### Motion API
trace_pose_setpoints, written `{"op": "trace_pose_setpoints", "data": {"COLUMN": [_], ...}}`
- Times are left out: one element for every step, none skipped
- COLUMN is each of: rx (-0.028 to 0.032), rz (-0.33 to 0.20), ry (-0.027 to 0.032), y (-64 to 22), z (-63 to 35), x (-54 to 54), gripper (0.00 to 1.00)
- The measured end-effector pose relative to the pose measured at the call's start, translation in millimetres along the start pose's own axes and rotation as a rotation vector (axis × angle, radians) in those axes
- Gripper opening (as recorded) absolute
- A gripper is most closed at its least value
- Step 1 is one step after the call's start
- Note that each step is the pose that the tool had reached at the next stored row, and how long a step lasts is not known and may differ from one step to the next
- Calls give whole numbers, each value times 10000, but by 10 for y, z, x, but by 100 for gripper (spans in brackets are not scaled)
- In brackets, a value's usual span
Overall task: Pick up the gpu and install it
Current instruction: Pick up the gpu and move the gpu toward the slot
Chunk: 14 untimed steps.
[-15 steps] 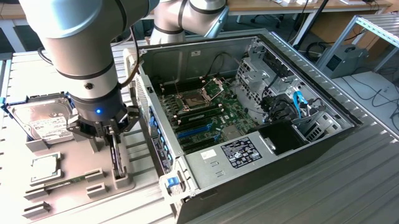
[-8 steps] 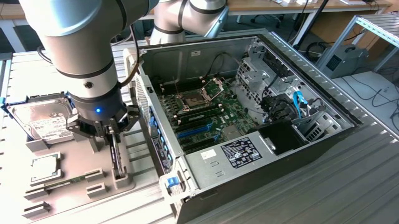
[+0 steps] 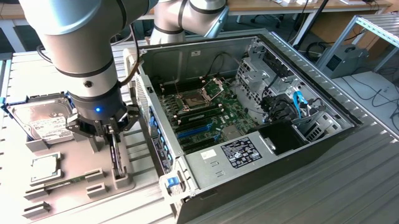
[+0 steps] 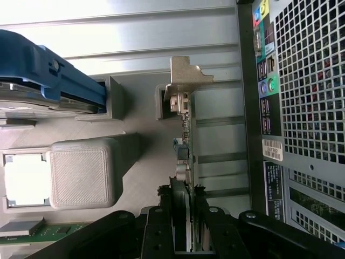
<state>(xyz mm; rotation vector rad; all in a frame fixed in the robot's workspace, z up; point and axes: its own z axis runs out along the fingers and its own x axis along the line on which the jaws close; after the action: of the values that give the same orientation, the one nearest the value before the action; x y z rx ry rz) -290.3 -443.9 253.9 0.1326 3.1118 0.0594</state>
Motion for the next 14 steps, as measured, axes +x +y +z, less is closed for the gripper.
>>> {"op": "trace_pose_setpoints", "data": {"rx": [0, 0, 0, 1, 1, 2, 2, 1, 0, 0, 0, -1, -1, -1], "rz": [0, 0, 0, 0, 0, 0, 0, 0, 0, 1, 0, 0, 0, 0], "ry": [0, 0, 0, 1, 2, 2, 2, 1, 0, 0, 0, -1, -1, 0], "y": [0, 0, 0, 0, 0, 1, 1, 1, 1, 2, 2, 2, 2, 2], "z": [-4, -5, -7, -10, -13, -18, -22, -27, -32, -37, -41, -44, -47, -49], "x": [0, 0, 0, 0, 0, 0, 0, -1, -1, -1, -1, -2, -2, -2], "gripper": [27, 27, 27, 27, 27, 27, 27, 27, 27, 27, 27, 27, 27, 27]}}
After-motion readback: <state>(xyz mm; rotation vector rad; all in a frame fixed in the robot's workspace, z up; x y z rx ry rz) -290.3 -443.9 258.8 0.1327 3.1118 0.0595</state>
